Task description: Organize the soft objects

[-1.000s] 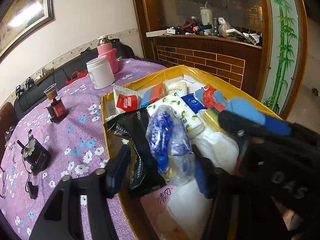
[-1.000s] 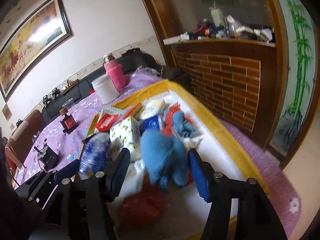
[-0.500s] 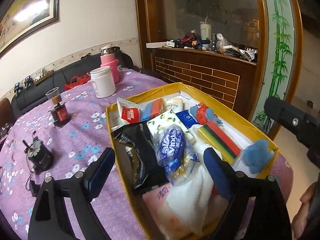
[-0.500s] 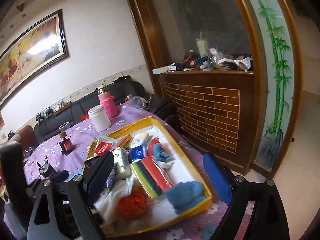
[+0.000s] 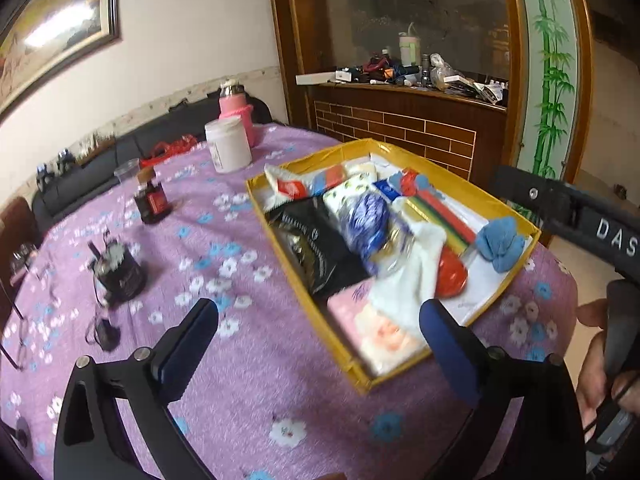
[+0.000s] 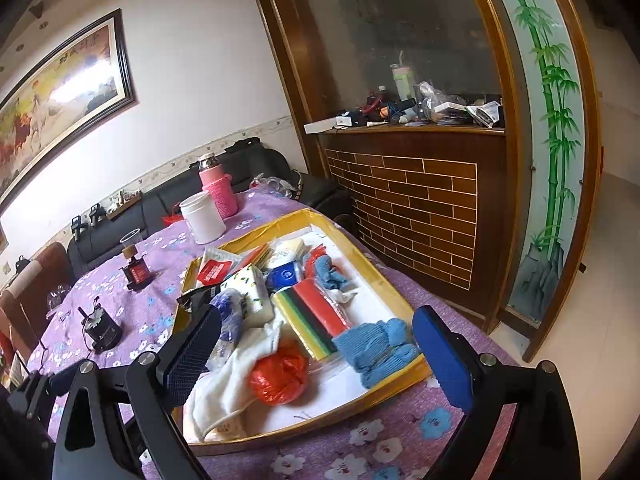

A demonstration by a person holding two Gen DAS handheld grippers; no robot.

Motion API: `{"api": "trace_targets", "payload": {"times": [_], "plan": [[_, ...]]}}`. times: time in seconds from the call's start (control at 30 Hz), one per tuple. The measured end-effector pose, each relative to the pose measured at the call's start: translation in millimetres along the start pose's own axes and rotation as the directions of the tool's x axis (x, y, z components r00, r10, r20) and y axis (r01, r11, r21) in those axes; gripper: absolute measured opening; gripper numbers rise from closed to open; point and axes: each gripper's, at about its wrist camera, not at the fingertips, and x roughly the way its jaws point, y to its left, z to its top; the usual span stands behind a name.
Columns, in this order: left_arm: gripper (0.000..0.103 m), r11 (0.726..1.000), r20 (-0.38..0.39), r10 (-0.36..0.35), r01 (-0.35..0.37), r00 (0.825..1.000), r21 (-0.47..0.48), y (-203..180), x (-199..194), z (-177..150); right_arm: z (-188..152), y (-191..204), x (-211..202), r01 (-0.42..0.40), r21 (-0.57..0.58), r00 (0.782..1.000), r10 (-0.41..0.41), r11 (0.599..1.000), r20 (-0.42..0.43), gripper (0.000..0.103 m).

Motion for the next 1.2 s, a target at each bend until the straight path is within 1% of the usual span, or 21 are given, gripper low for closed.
{"api": "trace_targets", "payload": {"times": [0.03, 0.1, 0.2, 0.27, 0.33, 0.4, 0.47, 0.53, 0.6, 0.73, 0.9, 1.2], "plan": [[0.1, 1.0, -0.009, 0.007, -0.007, 1.0, -0.012, 4.5, 0.5, -2.2, -1.3, 2.4, -0.8, 0.0, -0.002, 1.0, 0.0, 1.0, 0.0, 0.098], [0.101, 0.999, -0.038, 0.046, -0.047, 0.998, -0.026, 14.4, 3.8, -6.7, -4.6, 8.8, -4.1, 0.009, -0.014, 1.0, -0.008, 1.0, 0.009, 0.098], [0.101, 0.996, -0.033, 0.089, -0.089, 0.996, -0.02, 20.3, 3.1, -12.4, -11.5, 18.8, -6.2, 0.024, -0.036, 1.0, -0.024, 0.999, 0.015, 0.098], [0.101, 0.995, -0.03, 0.095, -0.095, 0.995, -0.007, 21.5, 1.3, -16.6, -17.7, 25.2, -5.5, 0.03, -0.044, 0.999, -0.03, 0.999, 0.012, 0.098], [0.101, 0.997, -0.028, 0.078, -0.077, 0.997, 0.011, 20.3, 0.4, -20.2, -24.4, 30.8, -6.2, 0.054, -0.053, 0.998, -0.053, 0.997, 0.024, 0.098], [0.101, 0.999, -0.017, 0.032, -0.032, 0.999, 0.013, 19.6, -1.7, -23.6, -29.1, 36.1, -6.7, 0.065, -0.068, 0.998, -0.063, 0.996, 0.03, 0.098], [0.101, 1.0, -0.013, 0.018, -0.017, 1.0, 0.012, 19.0, -2.2, -23.9, -29.7, 38.9, -7.3, 0.071, -0.073, 0.997, -0.068, 0.995, 0.037, 0.098], [0.101, 0.999, -0.003, 0.05, -0.049, 0.999, 0.016, 18.3, -3.0, -24.2, -30.0, 40.7, -9.2, 0.078, -0.077, 0.996, -0.074, 0.994, 0.05, 0.098], [0.101, 0.995, 0.008, 0.102, -0.102, 0.995, 0.015, 17.8, -3.4, -24.3, -30.2, 41.5, -9.8, 0.082, -0.081, 0.995, -0.077, 0.993, 0.057, 0.099], [0.101, 0.985, 0.002, 0.172, -0.172, 0.985, 0.018, 17.8, -0.5, -23.1, -30.2, 39.9, -9.1, 0.076, -0.071, 0.996, -0.073, 0.995, 0.053, 0.099], [0.101, 0.979, -0.019, 0.2, -0.199, 0.98, 0.036, 17.5, 4.1, -23.3, -30.9, 33.7, -6.8, 0.077, -0.052, 0.996, -0.074, 0.996, 0.048, 0.099], [0.101, 0.976, -0.03, 0.214, -0.213, 0.976, 0.043, 17.0, 6.7, -24.8, -31.8, 28.7, -6.0, 0.077, -0.038, 0.996, -0.075, 0.996, 0.044, 0.099]]}}
